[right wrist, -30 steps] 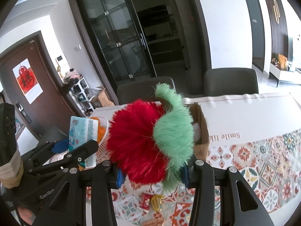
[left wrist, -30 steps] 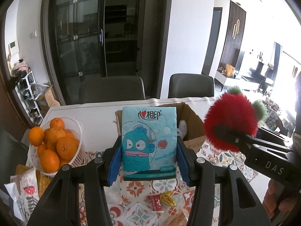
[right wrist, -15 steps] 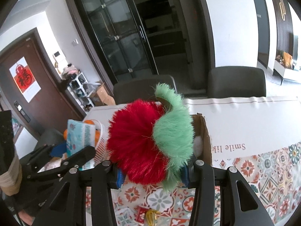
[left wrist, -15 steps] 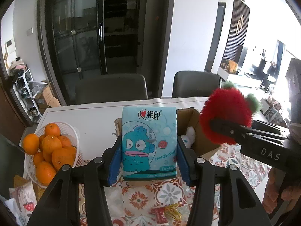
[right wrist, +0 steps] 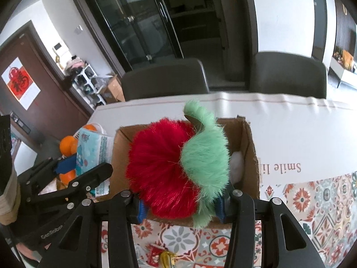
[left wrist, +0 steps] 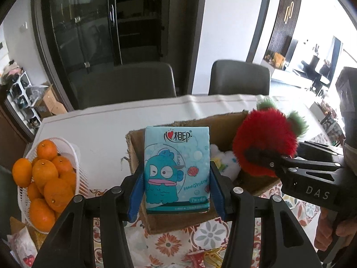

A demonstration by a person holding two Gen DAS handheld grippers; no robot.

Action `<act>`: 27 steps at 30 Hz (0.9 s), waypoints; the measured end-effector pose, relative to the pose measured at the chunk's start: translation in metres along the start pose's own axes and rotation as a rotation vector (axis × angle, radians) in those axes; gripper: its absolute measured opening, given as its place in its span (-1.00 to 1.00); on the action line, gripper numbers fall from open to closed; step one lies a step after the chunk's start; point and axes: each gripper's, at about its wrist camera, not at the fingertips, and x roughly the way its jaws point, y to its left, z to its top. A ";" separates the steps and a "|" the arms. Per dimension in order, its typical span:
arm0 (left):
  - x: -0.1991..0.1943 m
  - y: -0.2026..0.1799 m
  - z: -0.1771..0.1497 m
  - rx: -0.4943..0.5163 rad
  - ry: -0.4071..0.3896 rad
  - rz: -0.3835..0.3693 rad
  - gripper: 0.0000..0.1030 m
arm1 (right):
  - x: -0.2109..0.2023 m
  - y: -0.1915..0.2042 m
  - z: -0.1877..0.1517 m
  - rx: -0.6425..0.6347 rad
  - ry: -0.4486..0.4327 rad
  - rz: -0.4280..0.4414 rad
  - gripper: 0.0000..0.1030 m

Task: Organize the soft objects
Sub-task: 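Open the left tool into the box while the right tool drops the pompom inside, then move both tools back toward the remaining snack packets on the table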

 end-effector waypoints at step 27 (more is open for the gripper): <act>-0.036 -0.001 -0.022 -0.013 -0.049 0.084 0.60 | -0.027 -0.003 -0.017 0.041 -0.054 -0.133 0.35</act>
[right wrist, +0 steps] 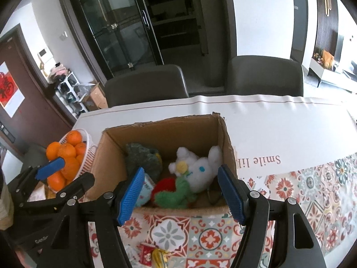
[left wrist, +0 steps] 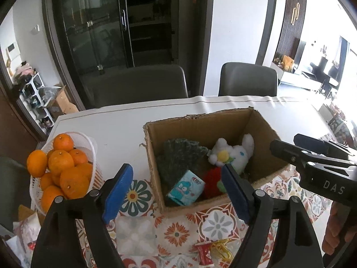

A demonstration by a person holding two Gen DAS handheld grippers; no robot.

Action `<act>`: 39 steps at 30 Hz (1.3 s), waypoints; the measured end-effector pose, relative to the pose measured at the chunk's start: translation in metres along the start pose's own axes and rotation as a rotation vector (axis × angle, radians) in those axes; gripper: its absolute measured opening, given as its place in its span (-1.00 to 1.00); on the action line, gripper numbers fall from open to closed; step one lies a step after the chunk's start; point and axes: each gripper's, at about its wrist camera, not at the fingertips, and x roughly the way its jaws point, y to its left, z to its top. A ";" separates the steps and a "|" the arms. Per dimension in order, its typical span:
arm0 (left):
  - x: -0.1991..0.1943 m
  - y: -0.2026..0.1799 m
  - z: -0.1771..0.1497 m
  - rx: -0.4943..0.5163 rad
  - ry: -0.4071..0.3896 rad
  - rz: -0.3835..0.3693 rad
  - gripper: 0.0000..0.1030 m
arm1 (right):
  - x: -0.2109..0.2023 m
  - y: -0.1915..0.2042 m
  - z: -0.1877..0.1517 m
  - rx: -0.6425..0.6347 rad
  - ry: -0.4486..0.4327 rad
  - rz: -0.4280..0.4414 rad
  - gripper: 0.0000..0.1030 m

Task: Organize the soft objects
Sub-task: 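Move both tools back toward the remaining snack packets on the table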

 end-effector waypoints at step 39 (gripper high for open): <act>-0.046 0.014 -0.153 -0.074 0.147 0.110 1.00 | -0.043 0.038 -0.146 -0.072 0.170 -0.012 0.36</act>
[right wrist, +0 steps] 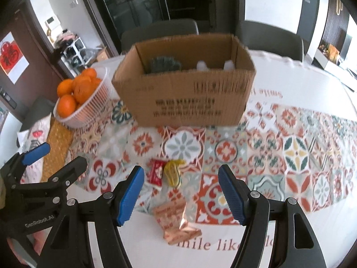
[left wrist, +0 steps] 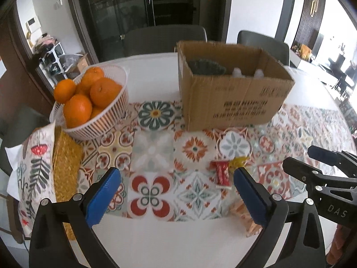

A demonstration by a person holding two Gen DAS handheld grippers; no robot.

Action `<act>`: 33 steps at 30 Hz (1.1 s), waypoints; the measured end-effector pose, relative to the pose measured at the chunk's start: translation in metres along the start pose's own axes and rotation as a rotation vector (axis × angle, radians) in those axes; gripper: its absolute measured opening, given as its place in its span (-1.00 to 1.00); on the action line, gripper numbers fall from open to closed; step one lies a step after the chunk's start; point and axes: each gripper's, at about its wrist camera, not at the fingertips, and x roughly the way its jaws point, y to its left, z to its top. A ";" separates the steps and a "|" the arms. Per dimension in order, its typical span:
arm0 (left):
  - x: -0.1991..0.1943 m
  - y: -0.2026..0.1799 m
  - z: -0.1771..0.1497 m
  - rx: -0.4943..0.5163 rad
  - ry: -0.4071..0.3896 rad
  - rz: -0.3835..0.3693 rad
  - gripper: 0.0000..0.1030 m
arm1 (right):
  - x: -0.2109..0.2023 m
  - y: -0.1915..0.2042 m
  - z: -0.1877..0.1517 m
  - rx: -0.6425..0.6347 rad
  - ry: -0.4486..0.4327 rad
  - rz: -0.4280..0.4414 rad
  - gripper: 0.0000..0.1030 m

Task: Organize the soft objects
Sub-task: 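Move both tools back toward the remaining snack packets on the table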

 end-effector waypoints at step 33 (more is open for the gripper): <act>0.068 0.002 -0.075 0.029 0.237 0.021 1.00 | 0.086 0.012 -0.077 -0.061 0.355 0.080 0.36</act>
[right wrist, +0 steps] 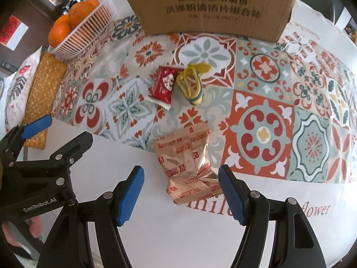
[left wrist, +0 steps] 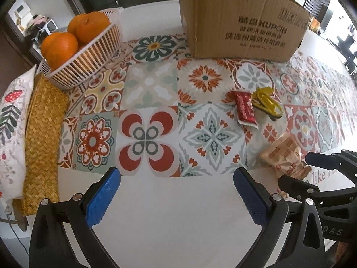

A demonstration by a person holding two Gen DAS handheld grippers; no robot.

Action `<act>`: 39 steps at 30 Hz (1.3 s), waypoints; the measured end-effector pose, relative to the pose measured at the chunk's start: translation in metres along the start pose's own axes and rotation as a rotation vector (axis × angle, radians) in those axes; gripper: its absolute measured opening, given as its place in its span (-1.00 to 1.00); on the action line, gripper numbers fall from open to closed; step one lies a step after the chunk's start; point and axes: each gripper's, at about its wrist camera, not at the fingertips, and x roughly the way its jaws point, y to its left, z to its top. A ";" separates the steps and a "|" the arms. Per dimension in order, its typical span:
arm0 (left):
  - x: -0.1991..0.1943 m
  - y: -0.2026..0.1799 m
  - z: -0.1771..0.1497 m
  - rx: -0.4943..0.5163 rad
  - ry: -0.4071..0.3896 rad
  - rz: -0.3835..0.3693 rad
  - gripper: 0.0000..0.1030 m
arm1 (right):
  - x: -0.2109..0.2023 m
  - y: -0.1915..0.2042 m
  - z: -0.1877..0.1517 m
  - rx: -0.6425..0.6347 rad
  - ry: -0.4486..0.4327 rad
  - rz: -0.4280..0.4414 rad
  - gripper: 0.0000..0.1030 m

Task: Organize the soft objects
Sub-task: 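Move both tools back toward the remaining snack packets on the table, then close the left tool on the red snack packet while the right tool grasps the biscuit bag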

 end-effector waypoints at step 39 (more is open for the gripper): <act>0.072 -0.081 0.088 0.179 0.025 -0.144 0.19 | 0.019 -0.036 0.005 0.176 -0.063 -0.013 0.02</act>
